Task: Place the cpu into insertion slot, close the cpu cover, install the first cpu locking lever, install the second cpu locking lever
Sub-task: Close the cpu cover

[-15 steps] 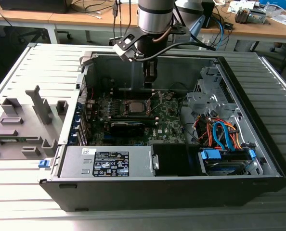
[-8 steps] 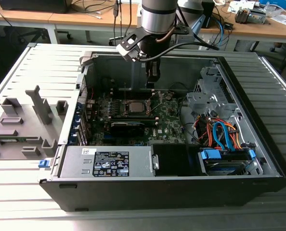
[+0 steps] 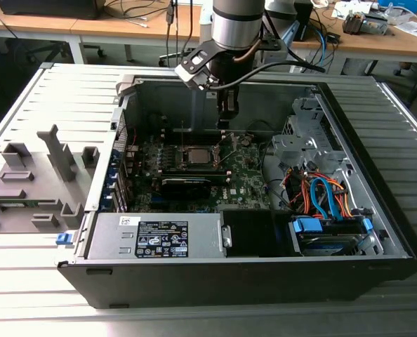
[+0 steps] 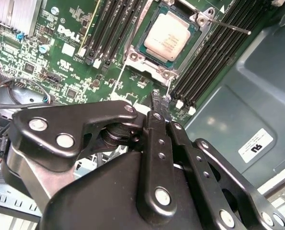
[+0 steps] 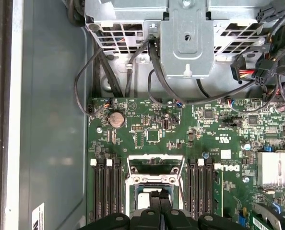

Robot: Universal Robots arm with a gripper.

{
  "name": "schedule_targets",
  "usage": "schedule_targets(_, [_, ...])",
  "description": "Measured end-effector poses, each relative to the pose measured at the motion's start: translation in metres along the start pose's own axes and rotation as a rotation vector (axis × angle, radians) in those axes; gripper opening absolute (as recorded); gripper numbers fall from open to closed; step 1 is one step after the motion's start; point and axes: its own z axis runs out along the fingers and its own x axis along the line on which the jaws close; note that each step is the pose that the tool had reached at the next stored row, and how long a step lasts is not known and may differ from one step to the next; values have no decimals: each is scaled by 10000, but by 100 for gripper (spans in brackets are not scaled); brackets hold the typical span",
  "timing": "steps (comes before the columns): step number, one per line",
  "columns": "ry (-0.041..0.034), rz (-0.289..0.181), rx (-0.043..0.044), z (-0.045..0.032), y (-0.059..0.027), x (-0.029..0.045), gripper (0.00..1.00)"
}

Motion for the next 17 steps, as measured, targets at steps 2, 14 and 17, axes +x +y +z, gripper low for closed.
schedule_targets(2, [0, 0, 0, 0, 19, 0, 11])
schedule_targets(14, [0, -1, 3, 2, 176, -1, 11])
schedule_targets(17, [-1, 0, 5, 3, 217, -1, 11])
